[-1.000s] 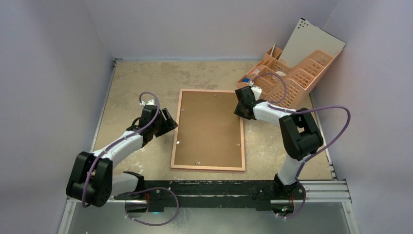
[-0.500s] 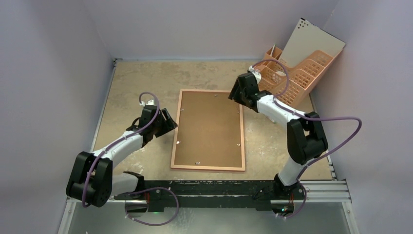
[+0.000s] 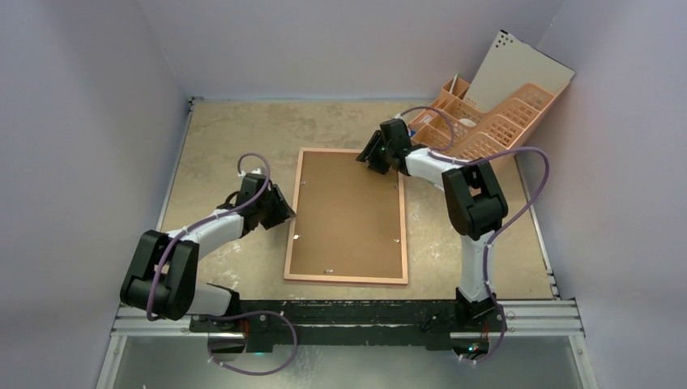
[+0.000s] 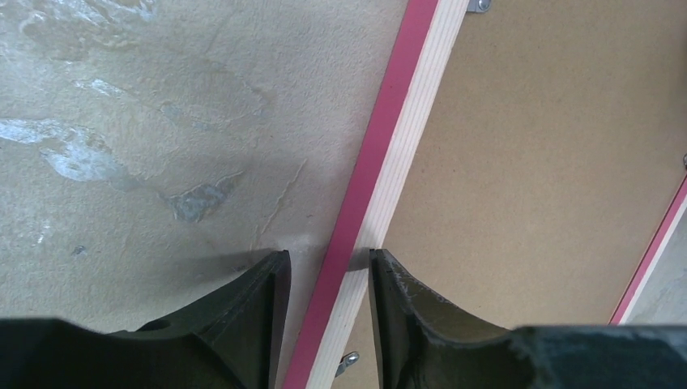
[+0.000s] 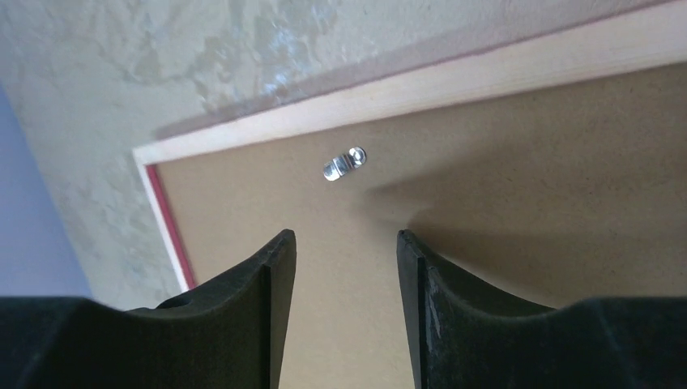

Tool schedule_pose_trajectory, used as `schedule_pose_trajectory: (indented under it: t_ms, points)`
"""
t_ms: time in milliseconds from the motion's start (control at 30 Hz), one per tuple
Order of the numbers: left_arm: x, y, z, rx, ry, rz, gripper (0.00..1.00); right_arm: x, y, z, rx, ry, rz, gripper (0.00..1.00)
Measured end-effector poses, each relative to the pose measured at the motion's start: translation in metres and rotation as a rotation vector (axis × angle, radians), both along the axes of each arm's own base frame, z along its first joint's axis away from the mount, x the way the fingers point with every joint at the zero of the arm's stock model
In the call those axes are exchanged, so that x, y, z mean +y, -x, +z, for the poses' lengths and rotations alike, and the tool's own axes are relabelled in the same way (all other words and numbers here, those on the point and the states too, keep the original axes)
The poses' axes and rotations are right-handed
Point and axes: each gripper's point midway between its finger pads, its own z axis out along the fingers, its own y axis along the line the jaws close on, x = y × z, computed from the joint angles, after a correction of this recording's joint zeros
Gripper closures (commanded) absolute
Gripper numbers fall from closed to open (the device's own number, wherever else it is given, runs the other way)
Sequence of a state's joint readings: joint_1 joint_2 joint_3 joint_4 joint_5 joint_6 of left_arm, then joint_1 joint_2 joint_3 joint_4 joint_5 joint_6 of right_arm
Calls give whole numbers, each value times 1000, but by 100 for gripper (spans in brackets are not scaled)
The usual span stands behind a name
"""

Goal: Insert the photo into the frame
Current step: Install the photo frame at the center of the board.

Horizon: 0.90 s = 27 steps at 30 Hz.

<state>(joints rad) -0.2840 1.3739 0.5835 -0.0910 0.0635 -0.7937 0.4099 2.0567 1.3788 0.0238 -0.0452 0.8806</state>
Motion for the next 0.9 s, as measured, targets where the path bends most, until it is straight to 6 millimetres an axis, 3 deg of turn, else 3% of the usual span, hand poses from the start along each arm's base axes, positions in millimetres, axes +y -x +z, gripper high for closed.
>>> schedule_pose_trajectory:
  t_ms: [233,900]
  points:
    - [-7,2,1,7,32,-30,70,8,-12,5,-10,-80,-65,51]
    - [-12,3,-1,-14,67,-61,73,22,-40,3,-76,-173,-107,55]
